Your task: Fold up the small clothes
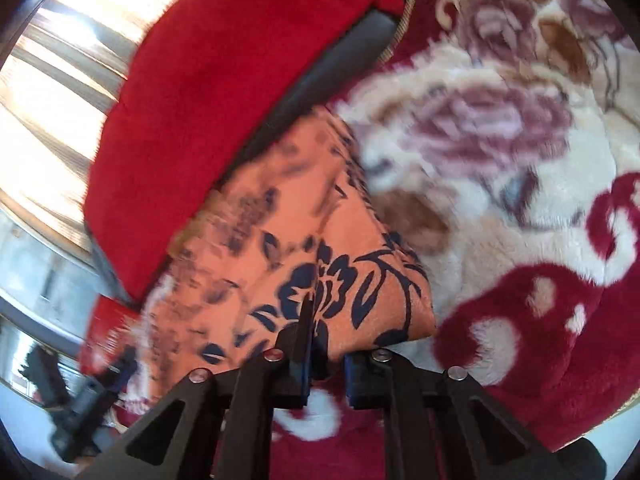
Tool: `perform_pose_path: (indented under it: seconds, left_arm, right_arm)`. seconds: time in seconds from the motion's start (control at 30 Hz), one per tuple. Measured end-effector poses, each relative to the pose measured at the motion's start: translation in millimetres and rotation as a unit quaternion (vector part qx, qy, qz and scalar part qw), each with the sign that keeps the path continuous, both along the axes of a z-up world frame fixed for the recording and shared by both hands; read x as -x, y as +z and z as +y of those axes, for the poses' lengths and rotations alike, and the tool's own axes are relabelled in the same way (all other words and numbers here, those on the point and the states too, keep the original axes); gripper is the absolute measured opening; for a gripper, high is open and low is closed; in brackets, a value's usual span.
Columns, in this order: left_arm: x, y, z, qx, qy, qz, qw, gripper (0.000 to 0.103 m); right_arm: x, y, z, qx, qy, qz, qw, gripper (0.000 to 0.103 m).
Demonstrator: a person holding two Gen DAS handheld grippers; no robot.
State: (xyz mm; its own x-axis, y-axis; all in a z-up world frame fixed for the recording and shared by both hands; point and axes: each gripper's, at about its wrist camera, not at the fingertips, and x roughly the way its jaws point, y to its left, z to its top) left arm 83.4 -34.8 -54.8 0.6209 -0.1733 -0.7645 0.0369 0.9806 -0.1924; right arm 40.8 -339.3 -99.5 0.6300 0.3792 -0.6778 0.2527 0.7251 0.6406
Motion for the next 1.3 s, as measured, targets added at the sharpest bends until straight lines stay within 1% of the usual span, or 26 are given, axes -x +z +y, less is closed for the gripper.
perform_pose_path:
  seconds: [0.03, 0.07, 0.1, 0.13, 0.17, 0.2, 0.27, 0.37, 0.4, 0.47, 0.5, 0.53, 0.6, 0.7, 0.77, 0.8, 0.83, 0.9, 0.93, 0.97, 1.0, 1.03, 1.1, 1.2, 1.27, 1.3]
  left_arm:
    - [-6, -11, -4, -0.01, -0.007, 0.015, 0.9998, 0.075]
    - [-12, -27, -8, -0.034, -0.01, 0.036, 0.9987, 0.076]
    - [-13, -36, -10, -0.052, -0.013, 0.036, 0.9979, 0.077]
    - [-10, -37, -12, -0.061, -0.015, 0.018, 0.9979, 0.079]
    - [-8, -36, -14, -0.071, -0.017, 0.009, 0.9973, 0.079]
    - [-7, -36, -15, -0.075, -0.016, 0.008, 0.997, 0.079]
    - [-8, -37, -14, -0.072, -0.015, 0.01, 0.9973, 0.08]
    - [-10, -37, -15, -0.077, -0.019, 0.01, 0.9968, 0.081]
    - [-11, -38, -15, -0.078, -0.02, 0.01, 0.9967, 0.081]
    - [-11, -38, -15, -0.077, -0.019, 0.011, 0.9968, 0.081]
    - [-11, -37, -15, -0.077, -0.019, 0.011, 0.9968, 0.082]
    - [-10, -36, -15, -0.076, -0.019, 0.012, 0.9968, 0.082]
    - [-13, -39, -14, -0.076, -0.022, 0.013, 0.9968, 0.082]
    - [-13, -39, -14, -0.076, -0.021, 0.015, 0.9968, 0.082]
    - [-13, -39, -14, -0.075, -0.022, 0.016, 0.9968, 0.082]
    - [-13, -39, -14, -0.074, -0.023, 0.017, 0.9968, 0.082]
    - [-13, -39, -13, -0.074, -0.024, 0.017, 0.9968, 0.083]
    - [-14, -40, -13, -0.074, -0.023, 0.014, 0.9969, 0.083]
    - [-14, -41, -13, -0.075, -0.022, 0.013, 0.9969, 0.084]
    - [-14, -41, -14, -0.075, -0.019, 0.013, 0.9969, 0.084]
    - [-14, -41, -15, -0.075, -0.017, 0.015, 0.9969, 0.084]
    - [-15, -41, -14, -0.075, -0.017, 0.016, 0.9969, 0.084]
    - [-16, -40, -13, -0.071, -0.018, 0.019, 0.9972, 0.084]
    - [-15, -41, -14, -0.073, -0.017, 0.017, 0.997, 0.084]
    - [-15, -41, -15, -0.072, -0.016, 0.016, 0.9971, 0.084]
    - [-15, -41, -15, -0.072, -0.015, 0.016, 0.9972, 0.084]
  right_arm:
    - [3, -9, -5, -0.03, -0.004, 0.003, 1.0, 0.028]
    - [9, -13, -12, -0.063, -0.012, -0.005, 0.998, 0.033]
    - [13, -14, -16, -0.073, -0.015, -0.008, 0.997, 0.036]
    - [20, -10, -23, -0.073, -0.019, -0.013, 0.997, 0.045]
    - [26, -5, -30, -0.07, -0.022, -0.019, 0.997, 0.06]
    - [29, 1, -36, -0.062, -0.025, -0.025, 0.997, 0.063]
    - [28, 15, -48, -0.042, -0.023, -0.04, 0.998, 0.063]
    - [-4, 35, -61, -0.044, 0.012, -0.062, 0.997, 0.065]
    - [-15, 38, -62, -0.049, 0.026, -0.064, 0.996, 0.065]
    - [-62, 39, -59, -0.055, 0.085, -0.058, 0.993, 0.065]
    - [-79, 37, -54, -0.052, 0.098, -0.051, 0.992, 0.065]
    - [-102, 34, -54, -0.042, 0.106, -0.04, 0.993, 0.065]
    - [-143, 22, -54, -0.053, 0.127, -0.015, 0.99, 0.066]
    - [-178, -3, -52, -0.048, 0.143, 0.031, 0.988, 0.063]
    - [-180, -2, -46, -0.045, 0.147, 0.018, 0.988, 0.012]
    - [-178, 8, -41, -0.034, 0.152, 0.005, 0.988, 0.012]
    - [-173, 22, -34, 0.002, 0.151, -0.012, 0.988, 0.012]
    - [-164, 39, -26, 0.046, 0.141, -0.029, 0.988, 0.012]
    - [-162, 41, -22, 0.076, 0.14, -0.025, 0.987, 0.012]
    - [-164, 37, -20, 0.095, 0.141, -0.013, 0.985, 0.016]
    - [-168, 28, -19, 0.103, 0.136, 0.011, 0.985, 0.018]
    - [-170, 21, -22, 0.097, 0.127, 0.027, 0.987, 0.022]
    - [-162, 26, -32, 0.065, 0.102, 0.023, 0.992, 0.022]
    - [-141, 50, -35, 0.066, 0.083, 0.004, 0.994, 0.023]
    - [-126, 69, -27, 0.07, 0.092, -0.011, 0.993, 0.024]
    - [-115, 78, -19, 0.064, 0.101, -0.018, 0.993, 0.027]
